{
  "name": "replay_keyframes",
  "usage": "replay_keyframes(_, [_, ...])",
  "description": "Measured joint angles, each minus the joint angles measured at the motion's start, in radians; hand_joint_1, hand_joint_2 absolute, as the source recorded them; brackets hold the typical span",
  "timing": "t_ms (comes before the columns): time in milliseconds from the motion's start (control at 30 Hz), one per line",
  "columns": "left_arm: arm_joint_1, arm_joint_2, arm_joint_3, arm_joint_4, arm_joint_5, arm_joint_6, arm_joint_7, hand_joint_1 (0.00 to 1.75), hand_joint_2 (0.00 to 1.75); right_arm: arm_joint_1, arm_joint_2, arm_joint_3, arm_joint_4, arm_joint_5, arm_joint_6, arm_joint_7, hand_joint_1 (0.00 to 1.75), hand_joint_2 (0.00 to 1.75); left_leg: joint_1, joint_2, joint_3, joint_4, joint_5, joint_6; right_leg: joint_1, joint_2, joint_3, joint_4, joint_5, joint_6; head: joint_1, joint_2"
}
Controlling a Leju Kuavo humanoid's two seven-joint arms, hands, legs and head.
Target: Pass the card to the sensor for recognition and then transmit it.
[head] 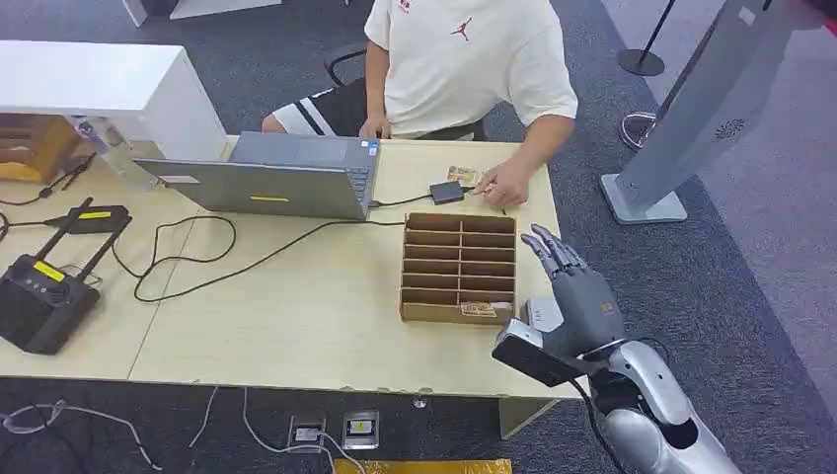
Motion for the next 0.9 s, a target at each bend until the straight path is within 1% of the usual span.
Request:
replay_keyframes(267, [-0.003, 0.0, 0.0, 0.0, -0.002, 0.0, 0.0, 0.0, 1.75, -0.016, 0.022, 0.012, 0.085, 0.021, -0.021, -0.016, 0.0, 1.75, 0.0, 0.0, 0.0, 0.0, 0.0, 0.0, 0.0, -0.001, 0.0, 0.0, 0.0, 0.0, 0.0, 0.0])
replay_keyframes(533, [-0.003, -0.003, 0.0, 0.0, -0.009, -0.004, 0.0, 0.0, 1.75, -0.023, 0.04, 0.024, 0.172, 0.033, -0.082, -0.039, 0.0, 1.75, 0.0, 0.0, 0.0, 0.0, 0.0, 0.0, 0.0, -0.001, 0.0, 0.0, 0.0, 0.0, 0.0, 0.0])
replay_keyframes(667, [-0.003, -0.004, 0.0, 0.0, -0.01, -0.004, 0.0, 0.0, 1.75, -0.023, 0.046, 0.025, 0.197, 0.03, -0.086, -0.042, 0.0, 1.75, 0.0, 0.0, 0.0, 0.0, 0.0, 0.0, 0.0, 0.0, 0.0, 0.0, 0.0, 0.0, 0.0, 0.0])
replay_keyframes(900, [-0.003, -0.005, 0.0, 0.0, -0.01, -0.004, 0.0, 0.0, 1.75, -0.026, 0.048, 0.025, 0.201, 0.016, -0.081, -0.03, 0.0, 1.75, 0.0, 0.0, 0.0, 0.0, 0.0, 0.0, 0.0, 0.0, 0.0, 0.0, 0.0, 0.0, 0.0, 0.0])
